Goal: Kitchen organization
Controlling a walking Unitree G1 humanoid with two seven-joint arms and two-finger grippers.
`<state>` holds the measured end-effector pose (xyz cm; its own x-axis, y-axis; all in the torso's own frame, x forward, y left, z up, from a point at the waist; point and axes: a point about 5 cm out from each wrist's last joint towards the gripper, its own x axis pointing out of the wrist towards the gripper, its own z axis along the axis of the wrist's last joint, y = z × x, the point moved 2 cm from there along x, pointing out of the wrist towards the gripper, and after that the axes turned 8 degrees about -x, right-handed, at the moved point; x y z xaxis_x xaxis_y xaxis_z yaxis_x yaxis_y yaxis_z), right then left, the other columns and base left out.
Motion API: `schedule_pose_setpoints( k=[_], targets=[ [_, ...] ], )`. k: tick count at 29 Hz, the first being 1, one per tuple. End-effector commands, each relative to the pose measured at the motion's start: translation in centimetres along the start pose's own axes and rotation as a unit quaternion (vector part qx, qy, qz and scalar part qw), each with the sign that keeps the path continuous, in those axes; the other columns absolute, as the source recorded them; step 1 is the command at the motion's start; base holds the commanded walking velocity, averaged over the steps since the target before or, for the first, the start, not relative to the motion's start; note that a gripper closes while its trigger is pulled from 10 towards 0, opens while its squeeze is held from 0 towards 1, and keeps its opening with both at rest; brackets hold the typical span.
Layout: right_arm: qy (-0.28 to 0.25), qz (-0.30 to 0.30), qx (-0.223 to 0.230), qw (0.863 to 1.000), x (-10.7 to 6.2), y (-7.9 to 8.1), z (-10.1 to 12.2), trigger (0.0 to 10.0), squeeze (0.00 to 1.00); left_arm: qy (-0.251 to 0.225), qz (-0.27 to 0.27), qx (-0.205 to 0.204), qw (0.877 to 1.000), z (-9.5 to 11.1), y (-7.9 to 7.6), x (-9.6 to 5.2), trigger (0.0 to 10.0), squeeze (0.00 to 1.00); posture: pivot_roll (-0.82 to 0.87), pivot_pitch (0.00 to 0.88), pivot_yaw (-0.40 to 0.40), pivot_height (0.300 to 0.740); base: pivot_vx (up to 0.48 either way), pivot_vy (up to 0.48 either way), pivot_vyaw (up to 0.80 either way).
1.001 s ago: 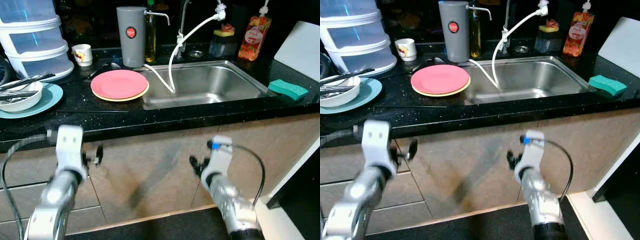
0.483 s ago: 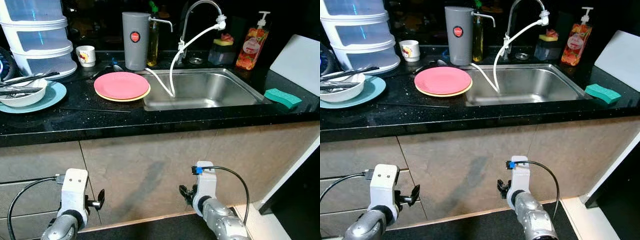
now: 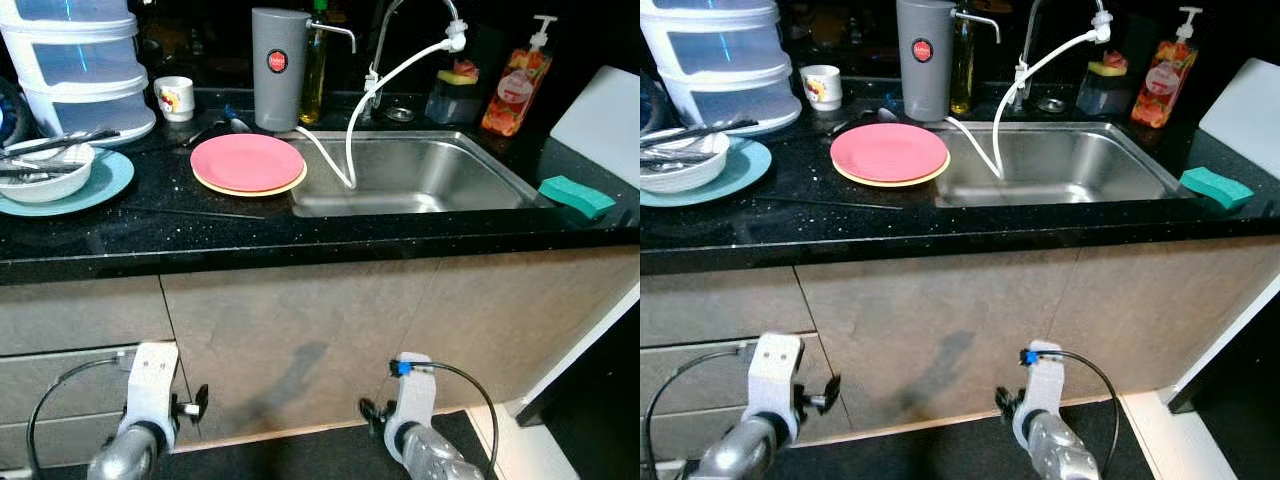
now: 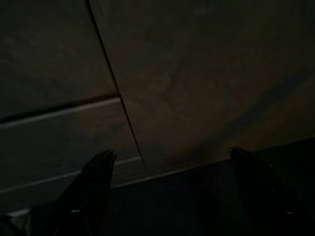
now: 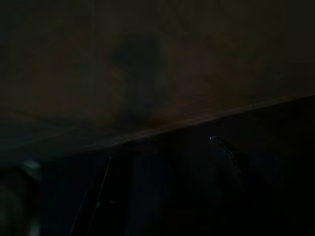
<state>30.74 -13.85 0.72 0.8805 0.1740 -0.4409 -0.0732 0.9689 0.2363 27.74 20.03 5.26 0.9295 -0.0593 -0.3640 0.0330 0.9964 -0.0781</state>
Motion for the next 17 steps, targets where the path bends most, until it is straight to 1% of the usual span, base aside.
schedule_pose_setpoints(
  k=[1, 2, 3, 4, 5, 6, 8, 10, 12, 14, 15, 17],
  targets=[
    [-0.030, -0.004, 0.017, 0.999, -0.2, -0.5, 0.6, 10.0, 0.00, 0.022, 0.011, 0.000, 1.000, -1.4, 0.3, 0.1, 10.0, 0.00, 0.06, 0.059, 0.015, 0.740, 0.000, 0.000, 0.00],
    [-0.039, -0.009, 0.016, 0.999, -0.3, -0.7, 0.6, 10.0, 0.00, 0.029, 0.014, 0.001, 0.999, -1.9, 0.2, 0.1, 10.0, 0.00, 0.06, 0.031, 0.021, 0.740, 0.000, 0.000, 0.00],
    [-0.051, -0.020, 0.013, 0.998, -0.4, -0.8, 0.9, 10.0, 0.00, 0.025, 0.007, 0.006, 1.000, -1.7, 0.0, 0.3, 10.0, 0.00, 0.05, 0.014, 0.040, 0.740, 0.000, 0.000, 0.00],
    [-0.051, -0.020, 0.013, 0.998, -0.4, -0.8, 0.9, 10.0, 0.00, 0.025, 0.007, 0.006, 1.000, -1.7, 0.0, 0.3, 10.0, 0.00, 0.05, 0.014, 0.040, 0.740, 0.000, 0.000, 0.00],
    [-0.066, -0.025, 0.019, 0.997, -0.4, -0.7, 1.1, 10.0, 0.00, 0.016, 0.000, 0.002, 1.000, -1.5, -0.2, 0.5, 10.0, 0.00, 0.05, 0.026, 0.065, 0.740, 0.000, 0.000, 0.00],
    [-0.075, -0.026, 0.022, 0.997, -0.3, -0.6, 1.2, 10.0, 0.00, 0.011, -0.002, -0.003, 1.000, -1.3, -0.4, 0.7, 10.0, 0.00, 0.05, 0.016, 0.068, 0.740, 0.000, 0.000, 0.00],
    [-0.067, -0.031, 0.019, 0.997, -0.2, -0.4, 0.6, 10.0, 0.00, 0.014, -0.001, -0.008, 1.000, -1.7, -0.5, 1.0, 10.0, 0.00, 0.04, 0.003, 0.076, 0.740, 0.000, 0.000, 0.00],
    [-0.069, -0.028, 0.011, 0.997, -0.1, -0.2, 0.5, 10.0, 0.00, 0.019, -0.002, -0.011, 1.000, -2.1, -0.6, 1.1, 10.0, 0.00, 0.03, 0.000, 0.081, 0.740, 0.000, 0.000, 0.00],
    [-0.077, -0.020, -0.022, 0.997, -0.2, 0.0, 0.6, 10.0, 0.00, 0.015, -0.001, -0.021, 1.000, -2.3, -0.9, 1.0, 10.0, 0.00, 0.03, 0.000, 0.073, 0.740, 0.000, 0.000, 0.00],
    [-0.077, -0.020, -0.022, 0.997, -0.2, 0.0, 0.6, 10.0, 0.00, 0.015, -0.001, -0.021, 1.000, -2.3, -0.9, 1.0, 10.0, 0.00, 0.03, 0.000, 0.073, 0.740, 0.000, 0.000, 0.00],
    [-0.077, -0.005, -0.045, 0.996, -0.2, 0.3, 1.2, 10.0, 0.00, -0.003, 0.005, -0.022, 1.000, -1.6, -1.1, 0.9, 10.0, 0.00, 0.03, 0.000, 0.055, 0.740, 0.000, 0.000, 0.00],
    [-0.088, 0.008, -0.067, 0.994, -0.2, 0.6, 2.4, 10.0, 0.00, -0.034, 0.011, -0.003, 0.999, -0.2, -1.1, 0.7, 10.0, 0.00, 0.03, 0.000, 0.053, 0.740, 0.000, 0.000, 0.00]
  ],
)
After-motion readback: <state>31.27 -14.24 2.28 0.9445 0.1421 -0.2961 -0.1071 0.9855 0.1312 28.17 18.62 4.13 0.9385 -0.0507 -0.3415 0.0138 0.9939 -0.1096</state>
